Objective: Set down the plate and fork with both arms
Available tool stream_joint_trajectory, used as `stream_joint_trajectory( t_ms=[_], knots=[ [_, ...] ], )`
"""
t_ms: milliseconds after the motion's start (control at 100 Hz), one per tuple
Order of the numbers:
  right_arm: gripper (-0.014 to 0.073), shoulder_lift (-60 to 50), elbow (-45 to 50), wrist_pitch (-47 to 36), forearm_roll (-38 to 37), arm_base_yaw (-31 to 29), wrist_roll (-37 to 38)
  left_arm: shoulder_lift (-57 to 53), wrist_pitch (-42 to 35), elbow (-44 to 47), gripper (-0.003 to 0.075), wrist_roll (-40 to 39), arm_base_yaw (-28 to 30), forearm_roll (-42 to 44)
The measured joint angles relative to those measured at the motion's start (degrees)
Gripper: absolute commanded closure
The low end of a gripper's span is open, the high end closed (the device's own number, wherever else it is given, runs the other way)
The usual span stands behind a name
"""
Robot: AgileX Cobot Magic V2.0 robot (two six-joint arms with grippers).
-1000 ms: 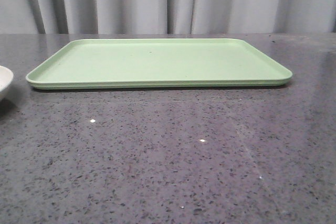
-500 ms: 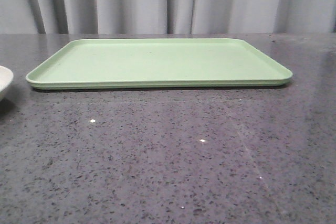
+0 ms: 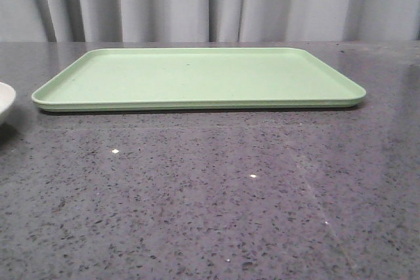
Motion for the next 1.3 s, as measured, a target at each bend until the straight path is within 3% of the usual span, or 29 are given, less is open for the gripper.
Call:
stream_joint_trajectory(
  t_ms=[210,460,770,900,1000,1130,1220,1300],
  knots=[
    [0.0660,0.33,-9.61,10.78,0.00,0.00,0.00,4.20,3.97,-9.33,0.0741,0.00,0.12,0.00],
    [0.0660,9.38,-22.24,23.90,0.00,0.00,0.00,15.37,10.76,-23.24,0.0741,0.00,0.12,0.00],
    [0.0655,23.13,-30.46,27.99,0.00,0.00,0.00,30.82,18.62,-34.74,0.0741,0.00,0.12,0.00],
    [0.0561,26.88,-32.08,27.99,0.00,0.00,0.00,34.60,20.19,-37.01,0.0731,0.00,0.12,0.00],
    [0.0403,28.23,-32.79,27.99,0.00,0.00,0.00,35.67,20.58,-37.36,0.0628,0.00,0.12,0.00],
    [0.0194,28.60,-32.90,27.99,0.00,0.00,0.00,35.91,21.06,-37.36,0.0396,0.00,0.12,0.00],
    [0.0145,28.60,-32.98,27.99,0.00,0.00,0.00,35.91,21.38,-37.36,0.0277,0.00,0.12,0.00],
    [0.0147,28.60,-32.98,27.88,0.00,0.00,0.00,35.91,21.36,-37.36,0.0257,0.00,0.12,0.00]
  ],
)
